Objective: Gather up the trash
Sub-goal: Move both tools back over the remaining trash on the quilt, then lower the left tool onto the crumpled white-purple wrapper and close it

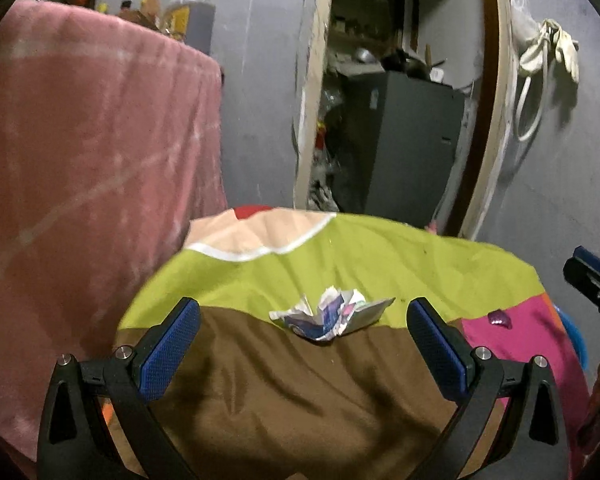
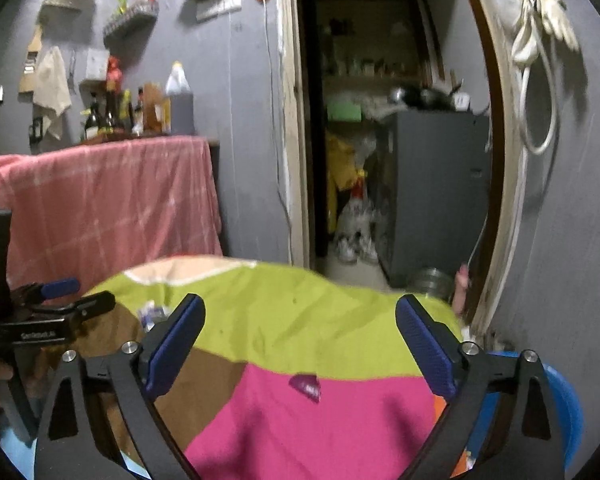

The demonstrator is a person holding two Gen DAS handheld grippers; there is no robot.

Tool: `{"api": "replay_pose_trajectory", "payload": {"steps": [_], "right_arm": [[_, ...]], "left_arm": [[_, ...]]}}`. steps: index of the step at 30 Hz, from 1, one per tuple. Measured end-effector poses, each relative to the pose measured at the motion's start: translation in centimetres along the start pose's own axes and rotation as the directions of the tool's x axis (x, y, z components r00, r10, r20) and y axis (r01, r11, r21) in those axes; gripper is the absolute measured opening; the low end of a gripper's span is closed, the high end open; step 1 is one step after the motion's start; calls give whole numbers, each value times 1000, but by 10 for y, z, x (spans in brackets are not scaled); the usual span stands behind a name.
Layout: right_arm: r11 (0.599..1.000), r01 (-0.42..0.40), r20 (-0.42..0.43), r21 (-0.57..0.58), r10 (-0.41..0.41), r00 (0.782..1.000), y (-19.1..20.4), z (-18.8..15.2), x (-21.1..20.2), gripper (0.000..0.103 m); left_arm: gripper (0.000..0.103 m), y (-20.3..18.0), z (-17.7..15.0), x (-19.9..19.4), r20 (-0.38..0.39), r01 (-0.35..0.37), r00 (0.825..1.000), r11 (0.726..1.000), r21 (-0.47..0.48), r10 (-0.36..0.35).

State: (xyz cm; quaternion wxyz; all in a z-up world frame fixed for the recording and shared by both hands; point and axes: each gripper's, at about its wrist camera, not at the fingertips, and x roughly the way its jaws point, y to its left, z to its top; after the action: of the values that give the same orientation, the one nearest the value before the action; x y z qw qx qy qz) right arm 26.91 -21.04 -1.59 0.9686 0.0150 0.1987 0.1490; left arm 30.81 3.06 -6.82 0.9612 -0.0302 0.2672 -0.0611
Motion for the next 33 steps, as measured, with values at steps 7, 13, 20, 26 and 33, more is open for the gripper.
{"api": "replay_pose_trajectory", "payload": {"steps": [7, 13, 20, 26, 33], "right_arm": [[1000, -21, -118, -7, 20, 993, 0, -14, 16, 83], [998, -54, -221, 8, 55, 974, 0, -22, 37, 72], [994, -87, -380, 64, 105, 919, -3, -32, 68, 53], [993, -84, -435, 85, 112, 894, -7, -35, 80, 48], [990, -110, -446, 92, 140, 884, -5, -31, 88, 31]], "left_arm": [[91, -2, -2, 20, -93, 37, 995, 999, 1, -37], [64, 6, -1, 36, -167, 68, 983, 997, -35, -73], [52, 11, 2, 48, -229, 108, 965, 990, -89, -126], [33, 11, 3, 52, -257, 126, 955, 986, -106, -150], [14, 13, 4, 51, -257, 139, 952, 983, -121, -167]]}}
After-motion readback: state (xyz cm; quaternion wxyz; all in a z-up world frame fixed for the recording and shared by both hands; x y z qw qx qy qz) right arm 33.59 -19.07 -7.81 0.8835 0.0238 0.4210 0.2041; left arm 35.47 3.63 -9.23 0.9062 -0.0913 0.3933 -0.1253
